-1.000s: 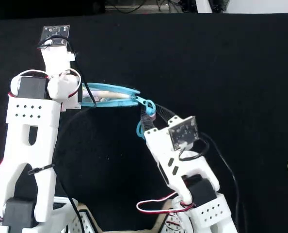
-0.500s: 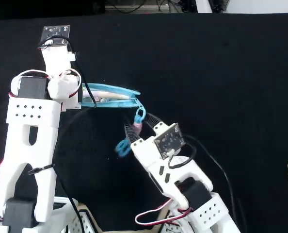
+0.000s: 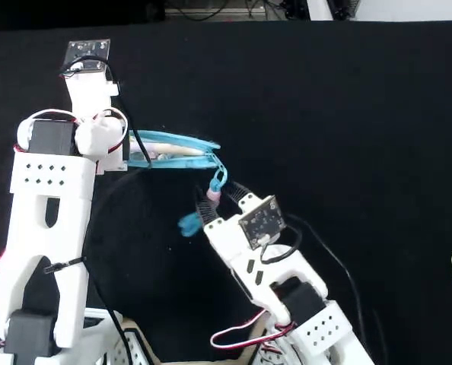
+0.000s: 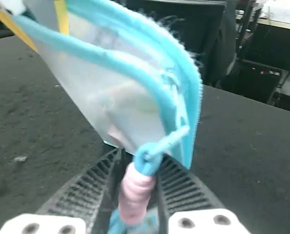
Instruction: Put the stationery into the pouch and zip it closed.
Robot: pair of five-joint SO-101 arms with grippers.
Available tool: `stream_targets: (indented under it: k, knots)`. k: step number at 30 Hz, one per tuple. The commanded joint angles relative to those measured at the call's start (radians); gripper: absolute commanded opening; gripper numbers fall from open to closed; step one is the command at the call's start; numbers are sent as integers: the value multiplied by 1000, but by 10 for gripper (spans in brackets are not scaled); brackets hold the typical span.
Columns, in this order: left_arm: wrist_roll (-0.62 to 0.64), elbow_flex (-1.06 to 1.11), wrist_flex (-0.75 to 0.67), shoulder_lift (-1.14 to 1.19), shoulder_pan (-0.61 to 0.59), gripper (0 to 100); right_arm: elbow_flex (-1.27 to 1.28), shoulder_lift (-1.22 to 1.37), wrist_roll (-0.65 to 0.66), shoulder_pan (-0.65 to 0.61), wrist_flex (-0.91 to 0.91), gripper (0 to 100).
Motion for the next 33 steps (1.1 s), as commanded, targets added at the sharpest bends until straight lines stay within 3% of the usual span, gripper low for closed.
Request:
stream_targets:
  k: [1, 12, 16, 26, 33]
  knots:
    - [5, 61, -8, 23, 7, 30, -41, -19, -8, 75, -21, 15]
    - [12, 48, -63, 15, 7, 30, -271, -18, 0, 187, 229, 10]
    - [12, 33, -61, 14, 8, 32, -361, 16, 66, 192, 296, 10]
    - [6, -179, 87, 21, -2, 34, -748, 469, 112, 190, 359, 10]
    - [5, -358, 218, 20, -30, 141, -1036, 714, 110, 190, 488, 10]
